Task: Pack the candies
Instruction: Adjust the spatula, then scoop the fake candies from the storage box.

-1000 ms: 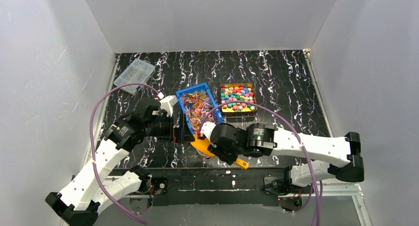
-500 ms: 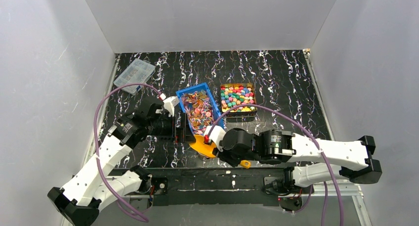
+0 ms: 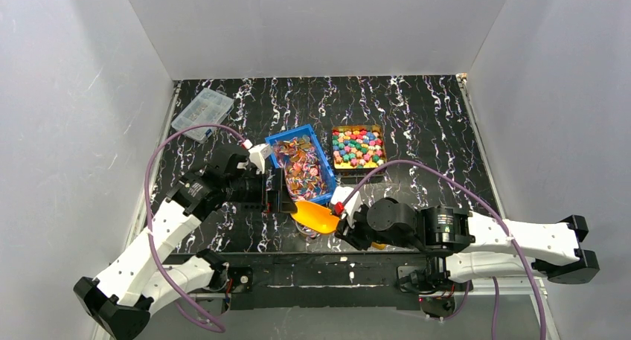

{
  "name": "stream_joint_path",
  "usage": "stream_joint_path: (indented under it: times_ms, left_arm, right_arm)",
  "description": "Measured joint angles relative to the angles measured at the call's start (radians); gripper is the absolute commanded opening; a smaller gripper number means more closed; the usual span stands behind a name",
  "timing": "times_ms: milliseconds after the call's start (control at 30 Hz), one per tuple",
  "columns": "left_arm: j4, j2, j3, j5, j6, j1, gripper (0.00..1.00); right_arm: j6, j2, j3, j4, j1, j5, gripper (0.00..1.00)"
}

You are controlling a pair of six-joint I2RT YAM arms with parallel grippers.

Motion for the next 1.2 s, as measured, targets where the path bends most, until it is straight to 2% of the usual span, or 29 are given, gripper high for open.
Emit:
stream_joint_path:
  times_ms: [200, 433, 967, 1200]
  left_arm:
    - [0.006, 0.023, 0.0, 0.0, 0.002, 0.0, 0.98]
    - [0.002, 0.053, 0.017, -0.026, 0.018, 0.0, 0.98]
    - [0.044, 0.108, 0.095, -0.227, 0.034, 0.004, 0.98]
    - [0.122, 0.157, 0.091, -0.263, 0.038, 0.04, 0.98]
  right_arm:
    - [0.0, -0.019, -0.06, 0.079, 0.0, 0.012, 0.01]
    - [0.025, 0.059, -0.012, 0.061, 0.0, 0.064, 0.01]
    - [0.14, 0.212, 0.119, -0.139, -0.003, 0.148, 0.01]
    - [0.189, 0.332, 0.248, -0.261, -0.076, 0.134, 0.01]
